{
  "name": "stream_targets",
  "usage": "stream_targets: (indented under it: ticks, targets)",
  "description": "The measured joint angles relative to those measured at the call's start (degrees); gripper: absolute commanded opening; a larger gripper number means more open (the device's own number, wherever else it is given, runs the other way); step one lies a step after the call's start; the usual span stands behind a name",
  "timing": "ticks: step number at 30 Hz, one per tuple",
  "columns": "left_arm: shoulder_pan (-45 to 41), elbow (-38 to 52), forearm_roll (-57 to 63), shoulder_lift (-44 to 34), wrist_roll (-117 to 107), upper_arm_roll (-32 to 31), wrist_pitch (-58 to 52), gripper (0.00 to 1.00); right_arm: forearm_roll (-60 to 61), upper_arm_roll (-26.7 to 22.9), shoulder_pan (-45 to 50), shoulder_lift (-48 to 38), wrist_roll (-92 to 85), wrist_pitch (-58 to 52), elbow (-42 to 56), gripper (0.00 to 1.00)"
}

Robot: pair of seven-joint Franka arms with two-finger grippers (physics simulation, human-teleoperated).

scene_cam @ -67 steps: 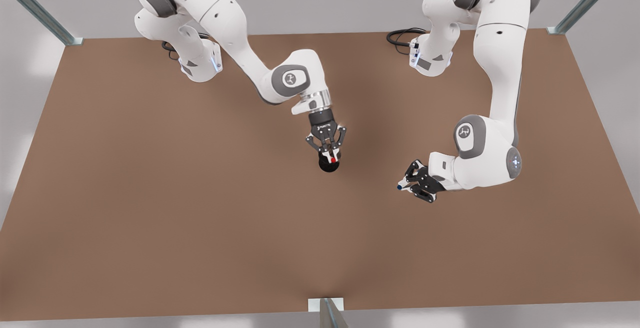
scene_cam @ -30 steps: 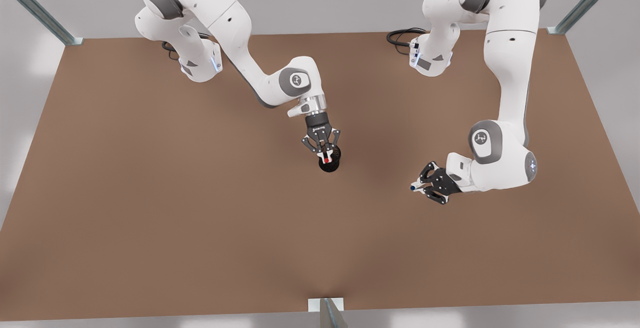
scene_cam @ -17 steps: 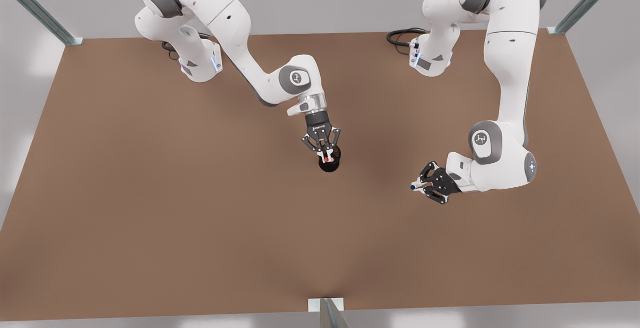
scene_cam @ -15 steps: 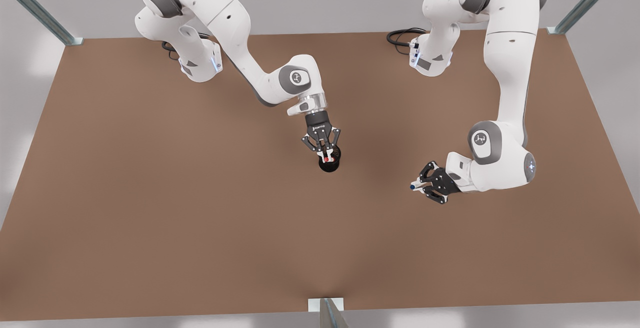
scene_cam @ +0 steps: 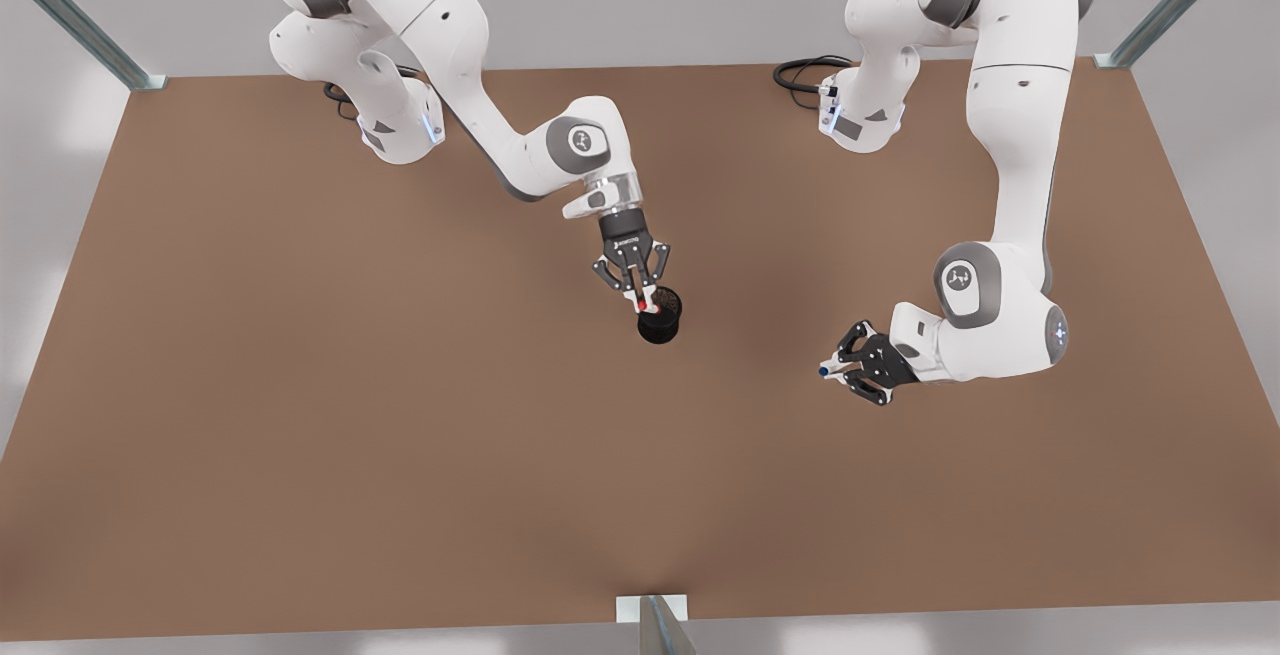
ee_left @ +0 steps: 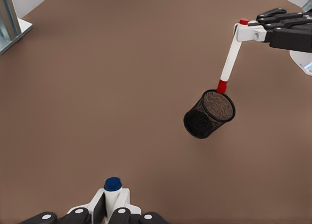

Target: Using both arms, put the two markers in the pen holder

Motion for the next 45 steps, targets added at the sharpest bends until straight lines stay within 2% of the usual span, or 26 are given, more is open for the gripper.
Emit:
stream_targets:
  ticks: [2,3,4,8,10,11,13,14,16,18,20,21,22,23,24,26,28,30,31,33,34,38,45]
  targets:
    - [0.0,0.0,0.0,0.1,0.2,0.0,0.0,0.21,0.0,0.0,0.1,0.5,0.1,-0.1,0.0,0.21]
    - [0.2,0.0,0.0,0.1,0.3,0.0,0.0,0.21,-0.1,0.0,0.1,1.3,0.1,-0.2,0.0,0.25]
    - [0.4,0.0,-0.1,0.1,0.4,0.0,0.0,0.21,0.1,0.0,0.4,2.5,-0.1,-0.7,-0.1,1.0]
    - [0.5,0.0,-0.5,0.2,0.7,0.0,0.0,0.21,0.6,0.6,0.5,3.7,-0.7,-2.0,0.3,1.0]
    - [0.3,0.0,-0.9,0.2,0.9,0.0,0.1,0.21,5.4,1.4,-3.2,-1.4,-2.1,-0.4,1.1,1.0]
    - [-0.2,0.2,-1.8,0.2,0.9,0.0,0.2,0.21,13.0,1.7,-7.9,-4.8,-4.3,1.2,1.4,1.0]
    - [-3.2,1.1,-4.4,0.2,0.7,-0.1,1.5,0.21,36.7,1.9,-16.4,-7.6,-11.3,1.7,7.2,1.0]
    - [-5.5,1.9,-6.0,0.2,0.5,-0.2,2.7,0.21,52.8,-1.0,-18.7,-9.0,-16.6,-0.6,13.0,1.0]
    - [-10.4,2.7,-11.5,0.4,0.2,-0.3,5.8,0.21,80.1,-7.5,-29.5,-14.3,-29.3,-9.0,16.9,1.0]
    - [-15.6,4.3,-18.7,1.2,0.6,-0.4,10.0,0.21,94.5,-12.5,-40.9,-14.9,-41.4,-18.4,18.2,1.0]
    - [-19.5,4.1,-25.3,1.4,1.4,-0.4,13.6,0.21,101.9,-14.0,-44.9,-14.0,-52.3,-25.5,18.7,1.0]
    - [-21.2,2.7,-27.9,0.3,1.8,-0.4,15.0,0.21,104.5,-14.4,-43.3,-12.9,-57.3,-28.5,19.8,1.0]
    - [-22.9,0.6,-30.4,-1.4,2.1,-0.4,16.2,0.21,106.5,-14.5,-40.5,-7.5,-62.1,-32.6,28.8,1.0]
    - [-24.4,-1.9,-32.6,-3.2,2.4,-0.4,17.2,0.21,108.4,-14.7,-38.0,0.8,-66.6,-38.1,43.7,1.0]
    - [-25.8,-4.4,-34.4,-5.0,2.7,-0.5,18.3,0.21,109.7,-14.8,-36.6,6.2,-70.9,-43.0,53.1,1.0]
    - [-28.6,-8.3,-37.5,-7.5,3.2,-0.5,20.7,0.21,111.6,-15.1,-35.6,10.3,-78.7,-50.5,60.3,1.0]
    - [-29.9,-10.2,-39.4,-8.2,3.8,-0.6,22.6,0.21,112.6,-15.4,-35.4,11.4,-85.7,-55.9,62.1,0.99]
    - [-29.8,-10.7,-40.5,-7.6,4.6,-0.5,24.0,0.21,113.2,-15.6,-35.1,11.0,-92.0,-59.2,60.8,0.99]
    - [-29.4,-10.8,-40.9,-7.2,5.2,-0.4,24.5,0.21,113.4,-15.5,-35.1,8.1,-94.9,-59.5,55.3,1.0]
    - [-28.5,-11.4,-41.4,-6.7,6.3,-0.2,25.4,0.21,113.5,-14.8,-35.8,-3.3,-100.2,-55.8,34.4,1.0]
    - [-28.1,-11.6,-41.6,-6.7,6.9,-0.2,25.7,0.21,113.5,-14.9,-35.8,-5.7,-102.7,-54.3,30.2,1.0]
    - [-27.2,-12.9,-41.9,-6.4,9.2,-0.2,26.6,0.21,113.2,-14.9,-35.3,-8.1,-111.3,-50.0,26.8,1.0]
    - [-27.4,-12.8,-43.9,-4.3,12.6,-0.2,27.2,0.21,113.1,-14.9,-35.6,-6.7,-122.1,-46.7,28.6,1.0]
